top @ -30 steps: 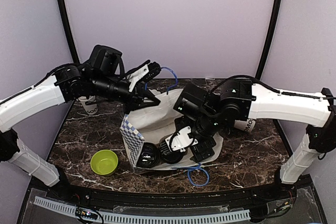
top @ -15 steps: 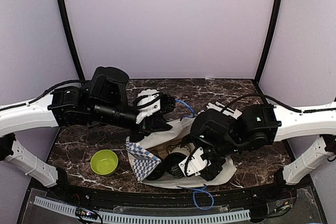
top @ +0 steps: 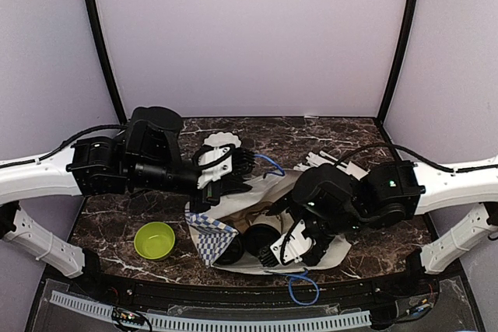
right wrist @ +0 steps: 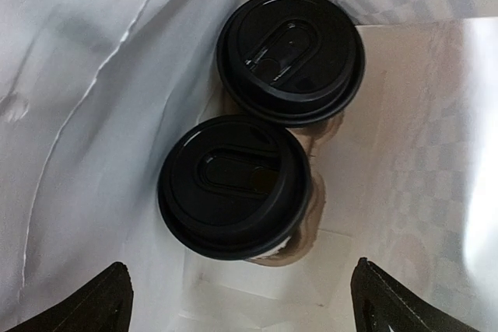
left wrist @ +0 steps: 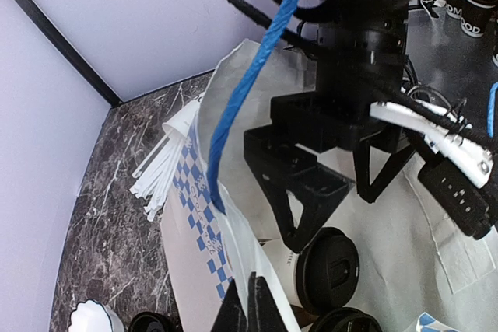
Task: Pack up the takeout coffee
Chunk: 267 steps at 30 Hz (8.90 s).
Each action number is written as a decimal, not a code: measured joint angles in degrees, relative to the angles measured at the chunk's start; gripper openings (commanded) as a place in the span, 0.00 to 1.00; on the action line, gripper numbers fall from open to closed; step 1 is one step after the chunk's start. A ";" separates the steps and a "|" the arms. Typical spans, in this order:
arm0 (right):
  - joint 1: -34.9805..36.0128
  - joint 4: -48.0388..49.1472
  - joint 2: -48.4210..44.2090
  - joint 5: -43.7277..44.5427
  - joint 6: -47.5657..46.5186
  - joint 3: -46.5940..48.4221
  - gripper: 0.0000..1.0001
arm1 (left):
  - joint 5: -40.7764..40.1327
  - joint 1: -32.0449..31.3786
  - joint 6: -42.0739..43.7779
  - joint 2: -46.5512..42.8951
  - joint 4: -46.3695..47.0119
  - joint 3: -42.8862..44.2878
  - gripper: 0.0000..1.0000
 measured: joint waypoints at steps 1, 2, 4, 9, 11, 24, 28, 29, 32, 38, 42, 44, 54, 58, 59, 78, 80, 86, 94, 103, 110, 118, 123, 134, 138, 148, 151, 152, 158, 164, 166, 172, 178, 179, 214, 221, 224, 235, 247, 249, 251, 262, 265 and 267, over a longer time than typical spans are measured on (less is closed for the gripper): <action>0.00 0.31 -0.72 0.33 -0.52 0.04 0.99 | -0.46 0.00 0.37 0.07 0.17 0.00 0.00; 0.00 0.61 -1.33 0.66 -1.07 0.22 0.99 | -0.76 0.00 0.72 0.15 0.35 0.00 0.00; 0.00 0.79 -1.75 1.07 -1.49 1.07 0.99 | -1.44 0.00 1.11 0.31 0.66 0.00 0.00; 0.00 1.11 -1.75 1.53 -1.88 4.15 0.98 | -2.95 0.00 1.70 0.72 1.62 -0.02 0.00; 0.00 1.09 -1.75 1.57 -1.92 5.03 0.99 | -3.67 0.02 1.99 0.90 1.75 -0.02 0.00; -0.66 -3.02 -1.51 2.73 -1.68 12.41 0.99 | 4.07 10.32 -1.92 1.62 1.86 -0.02 0.00; -2.67 -3.96 -1.22 3.43 -2.27 15.78 0.98 | 6.60 13.42 -2.95 2.71 1.97 -0.02 0.00; -3.30 -3.98 -1.18 3.61 -2.49 16.57 0.98 | 7.02 13.90 -3.15 3.02 2.08 -0.02 0.00; -5.57 -4.09 -0.85 3.72 -2.99 19.21 0.98 | 7.61 15.56 -4.15 3.72 2.51 -0.02 0.00; -12.61 -3.69 -0.74 3.15 -4.04 21.92 0.98 | 8.00 19.04 -6.71 4.28 2.97 0.00 0.00; -18.56 -3.54 -0.76 1.86 -3.98 21.97 0.97 | 7.91 20.83 -8.59 5.16 3.15 0.13 0.01; -22.38 -3.32 -0.81 0.17 -3.69 21.97 0.97 | 7.93 21.81 -9.75 5.70 3.19 0.33 0.05; -41.22 -0.13 -1.62 -8.41 1.55 15.98 0.97 | 5.88 25.33 -13.75 8.15 3.10 2.32 0.16; -45.62 -0.55 -1.64 -11.17 4.07 11.54 0.97 | 5.60 26.14 -14.38 8.15 3.10 2.49 0.32; -46.31 -0.63 -1.64 -11.89 4.70 10.93 0.97 | 5.51 26.23 -14.62 8.15 3.08 2.49 0.35; -60.06 -6.67 8.81 -19.23 12.04 8.52 0.99 | 3.87 26.49 -17.18 5.38 -1.05 7.89 0.94; -61.51 -7.17 10.03 -19.32 13.09 8.44 0.99 | 3.72 26.49 -17.51 3.85 -1.77 9.31 0.95; -63.58 -7.15 11.78 -18.67 15.72 8.13 0.99 | 4.52 26.49 -19.17 0.94 -3.37 14.99 0.95; -63.45 -12.90 25.46 -20.72 17.92 21.81 0.96 | 7.54 26.49 -20.61 -0.11 -3.82 16.87 0.94; -63.39 -15.26 30.49 -18.80 25.11 29.88 0.92 | 7.32 26.49 -21.73 -0.48 -5.25 17.20 0.94; -62.38 -19.26 32.15 -19.32 23.91 30.86 0.99 | 7.28 26.49 -21.92 -0.61 -5.79 17.20 0.94; -58.84 -21.05 40.00 -17.77 22.23 38.27 0.99 | 8.11 26.49 -21.92 -0.61 -6.21 17.20 0.94; -58.03 -22.69 45.79 -16.37 21.49 45.09 0.99 | 8.46 26.49 -21.90 -0.61 -6.84 17.20 0.94; -58.64 -25.66 41.05 -17.73 17.00 43.78 0.87 | 8.15 26.49 -21.68 -0.61 -7.45 17.20 0.93; -58.93 -33.57 34.86 -21.92 5.42 43.65 0.79 | 8.48 26.49 -21.35 -0.61 -7.74 17.20 0.91; -56.24 -39.98 37.27 -15.37 -8.35 43.08 0.67 | 10.69 26.49 -21.73 -1.53 -7.67 16.00 0.90; -55.71 -40.06 39.93 -14.25 -9.07 43.19 0.66 | 11.02 26.49 -21.73 -1.81 -7.65 15.82 0.90; -55.63 -40.09 40.54 -14.14 -9.11 43.30 0.66 | 11.08 26.49 -21.73 -1.88 -7.63 15.74 0.90; -55.49 -40.13 42.80 -12.48 -8.48 43.91 0.61 | 11.47 26.49 -21.70 -2.49 -7.54 14.21 0.90; -55.17 -40.15 42.93 -8.33 -8.07 41.24 0.55 | 11.69 26.49 -21.66 -2.51 -7.48 13.84 0.90; -54.99 -40.39 43.21 -7.02 -7.96 40.59 0.54 | 11.72 26.49 -21.68 -2.67 -7.28 13.35 0.90; -54.75 -40.57 44.48 -3.80 -7.82 40.37 0.50 | 11.93 26.49 -21.68 -3.19 -7.06 12.00 0.90; -54.53 -40.52 45.59 -0.96 -7.69 39.26 0.45 | 12.15 26.49 -21.68 -3.82 -6.73 11.41 0.90; -54.42 -40.57 45.72 -0.48 -7.67 38.86 0.44 | 12.15 26.49 -21.68 -4.02 -6.73 11.21 0.90; -52.85 -40.79 46.07 3.48 -6.36 37.70 0.00 | 12.13 26.49 -21.59 -5.46 -5.92 8.70 0.90; -52.85 -40.85 46.07 3.39 -5.86 37.70 0.00 | 12.13 26.49 -21.59 -5.46 -5.92 8.70 0.90; -52.85 -40.94 46.01 3.19 -5.46 37.70 0.00 | 12.15 26.49 -21.59 -5.46 -5.92 8.70 0.90; -52.87 -40.92 43.28 -0.33 -3.80 37.70 0.00 | 12.39 26.49 -21.59 -5.46 -5.92 8.39 0.90; -54.75 -36.96 38.86 -3.78 -1.60 32.76 0.00 | 12.68 26.49 -21.59 -5.46 -5.92 8.37 0.90; -55.34 -35.65 37.03 -4.35 -1.22 31.08 0.00 | 12.74 26.49 -21.59 -5.46 -5.92 8.39 0.90; -56.08 -33.73 34.73 -5.20 -0.87 29.07 0.00 | 12.83 26.49 -21.62 -5.46 -5.92 8.39 0.90; -59.43 -18.18 20.50 -9.97 2.40 13.79 0.00 | 13.73 26.49 -21.94 -5.46 -5.92 8.90 0.89; -60.08 -12.35 15.45 -10.58 3.61 7.82 0.00 | 13.97 26.49 -22.23 -5.46 -5.92 9.73 0.89; -60.54 -8.15 11.61 -11.19 4.44 3.39 0.00 | 14.29 26.49 -22.49 -5.44 -5.97 10.40 0.89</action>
